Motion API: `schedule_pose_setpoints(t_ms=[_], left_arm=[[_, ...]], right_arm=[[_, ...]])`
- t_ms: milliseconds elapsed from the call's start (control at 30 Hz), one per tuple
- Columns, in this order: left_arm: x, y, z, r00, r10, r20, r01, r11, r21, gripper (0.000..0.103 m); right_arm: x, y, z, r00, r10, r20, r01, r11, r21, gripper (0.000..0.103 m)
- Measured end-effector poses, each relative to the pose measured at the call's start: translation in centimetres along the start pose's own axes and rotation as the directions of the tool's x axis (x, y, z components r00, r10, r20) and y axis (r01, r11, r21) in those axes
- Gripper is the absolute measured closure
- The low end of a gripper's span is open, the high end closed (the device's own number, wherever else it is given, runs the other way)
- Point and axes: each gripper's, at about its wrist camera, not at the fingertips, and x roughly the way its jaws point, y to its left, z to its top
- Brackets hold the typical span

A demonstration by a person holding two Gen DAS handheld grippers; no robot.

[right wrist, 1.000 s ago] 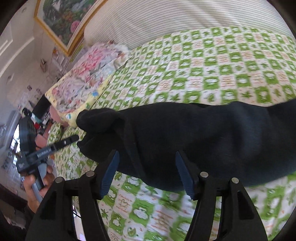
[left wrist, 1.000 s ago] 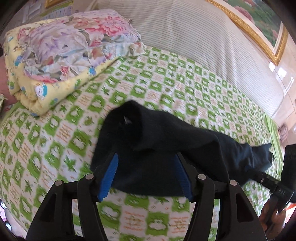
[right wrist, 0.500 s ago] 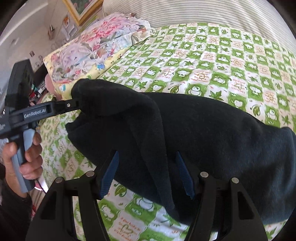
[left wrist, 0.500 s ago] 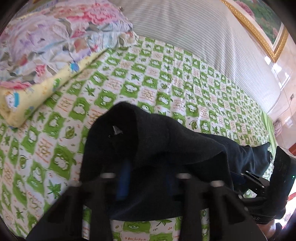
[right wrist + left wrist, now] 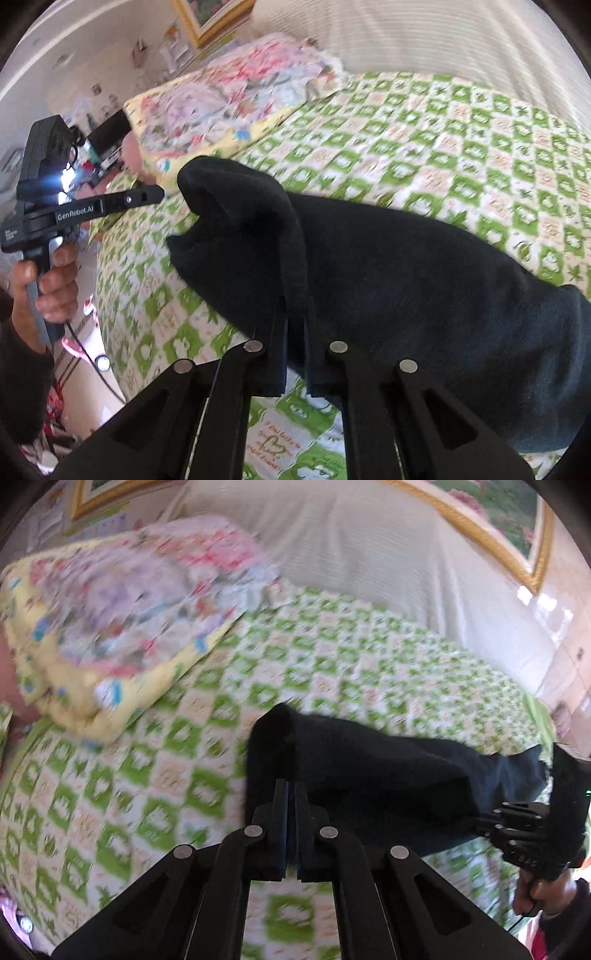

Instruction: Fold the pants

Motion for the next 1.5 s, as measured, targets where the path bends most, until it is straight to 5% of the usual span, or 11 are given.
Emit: schedule_pose_setpoints(t_ms=[233, 333, 400, 433, 633, 967, 1067, 1133, 1167, 1333, 1500], left_arm=[[0.6, 2.7, -2.5, 0.998, -0.027, -0.049, 0.023, 0.996, -0.084, 0.102], [0.3, 2.3, -2.2, 0.998, -0.058, -0.035, 0.054, 0.993, -0.105, 0.078], [0.2, 2.0, -1.6, 0.997, -0.071, -0.015, 0.069, 0.991, -0.117, 0.047], [0.3, 1.9, -1.3, 0.997, -0.072, -0.008, 0.071, 0.990, -0.124, 0.044], [1.6, 2.0, 0.6, 0.989, -0.150, 0.002, 0.147, 0.964, -0.220, 0.041], [2.6, 1.9, 1.7, 0.974, -0.228, 0.019, 0.224, 0.932, -0.283, 0.031], [3.5, 2.0, 2.0, 0.972, -0.235, 0.013, 0.228, 0.925, -0.304, 0.032], [3.9, 1.8, 2.1, 0.971, -0.238, 0.017, 0.232, 0.925, -0.300, 0.042], [4.4, 1.6, 2.1, 0.973, -0.233, -0.003, 0.222, 0.930, -0.294, 0.065], [3.4, 1.0, 1.1, 0.984, -0.180, -0.010, 0.173, 0.958, -0.226, 0.082], [2.2, 1.6, -1.5, 0.996, -0.083, -0.027, 0.078, 0.988, -0.135, 0.083]], right_arm=[[1.5, 1.3, -2.0, 0.997, -0.033, -0.071, 0.026, 0.996, -0.090, 0.092], [1.6, 1.7, -2.2, 0.996, -0.043, -0.083, 0.033, 0.992, -0.124, 0.092], [1.5, 1.6, -2.1, 0.995, -0.040, -0.087, 0.030, 0.993, -0.116, 0.089], [1.4, 1.5, -2.0, 0.996, -0.024, -0.091, 0.015, 0.995, -0.101, 0.084], [-0.2, 2.4, -1.0, 0.998, 0.028, -0.056, -0.034, 0.995, -0.095, 0.059], [-3.0, 1.7, 1.8, 0.970, 0.242, 0.016, -0.242, 0.970, -0.025, 0.054], [-2.9, 1.1, 2.3, 0.991, 0.132, 0.034, -0.131, 0.991, -0.029, 0.053], [-2.3, -0.2, 3.0, 0.998, 0.059, 0.029, -0.059, 0.998, 0.009, 0.053], [-2.0, -0.8, 3.4, 0.999, 0.034, 0.031, -0.035, 0.999, 0.033, 0.053], [-0.6, -3.9, 6.1, 0.995, -0.089, 0.039, 0.085, 0.992, 0.095, 0.053], [-1.1, -6.4, 8.1, 0.989, -0.138, 0.056, 0.132, 0.987, 0.093, 0.053]])
